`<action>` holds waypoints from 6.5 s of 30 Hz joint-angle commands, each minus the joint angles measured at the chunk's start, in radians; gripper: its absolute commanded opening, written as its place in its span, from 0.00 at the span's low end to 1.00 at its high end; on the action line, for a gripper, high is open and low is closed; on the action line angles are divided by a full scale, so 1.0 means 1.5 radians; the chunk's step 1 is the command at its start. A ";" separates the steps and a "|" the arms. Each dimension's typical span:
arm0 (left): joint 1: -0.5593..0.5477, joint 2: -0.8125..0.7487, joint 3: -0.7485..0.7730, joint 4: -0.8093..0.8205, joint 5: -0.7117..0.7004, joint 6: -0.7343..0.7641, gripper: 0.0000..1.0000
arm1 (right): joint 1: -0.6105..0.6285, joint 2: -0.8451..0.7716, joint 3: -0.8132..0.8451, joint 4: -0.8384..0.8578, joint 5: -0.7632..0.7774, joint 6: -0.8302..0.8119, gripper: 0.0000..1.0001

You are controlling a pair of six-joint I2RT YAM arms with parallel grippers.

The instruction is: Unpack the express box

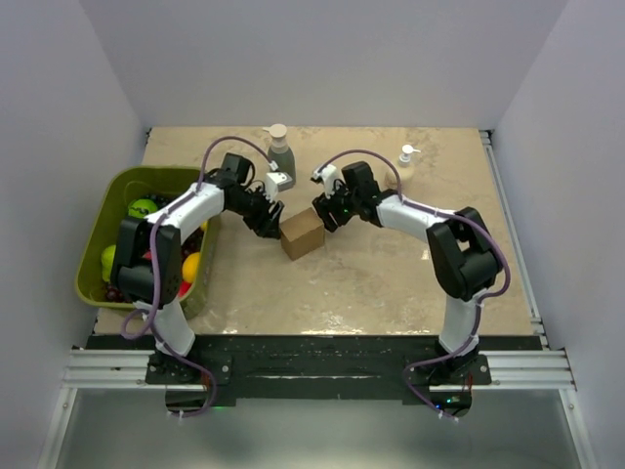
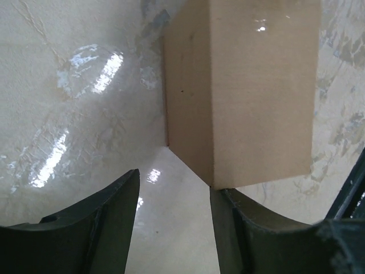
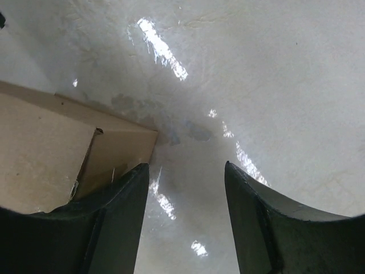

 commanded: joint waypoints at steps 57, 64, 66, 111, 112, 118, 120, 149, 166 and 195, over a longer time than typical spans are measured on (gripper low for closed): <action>-0.044 0.184 0.262 -0.196 0.173 0.209 0.72 | -0.004 -0.141 -0.155 0.102 -0.176 -0.273 0.89; -0.044 0.204 0.270 -0.221 0.169 0.259 0.68 | -0.003 -0.120 -0.136 0.109 -0.126 -0.284 0.85; -0.043 0.212 0.274 -0.232 0.166 0.269 0.66 | -0.004 -0.113 -0.129 0.112 -0.106 -0.284 0.84; -0.039 0.374 0.418 -0.466 0.222 0.509 0.31 | -0.095 0.014 0.043 0.060 0.041 -0.322 0.75; -0.039 0.376 0.416 -0.466 0.223 0.509 0.31 | -0.099 0.016 0.044 0.060 0.044 -0.319 0.75; -0.039 0.383 0.415 -0.466 0.222 0.509 0.28 | -0.112 0.021 0.052 0.083 0.041 -0.307 0.74; -0.039 0.385 0.416 -0.465 0.225 0.504 0.28 | -0.115 0.021 0.049 0.095 0.039 -0.305 0.74; -0.036 0.384 0.436 -0.466 0.214 0.516 0.33 | -0.171 -0.209 -0.108 -0.213 -0.284 -0.591 0.72; -0.037 0.354 0.396 -0.465 0.164 0.546 0.36 | -0.121 -0.052 0.012 -0.218 -0.391 -0.668 0.53; -0.017 -0.188 -0.112 0.390 -0.050 -0.052 1.00 | 0.014 -0.183 0.257 -0.540 0.043 -0.222 0.00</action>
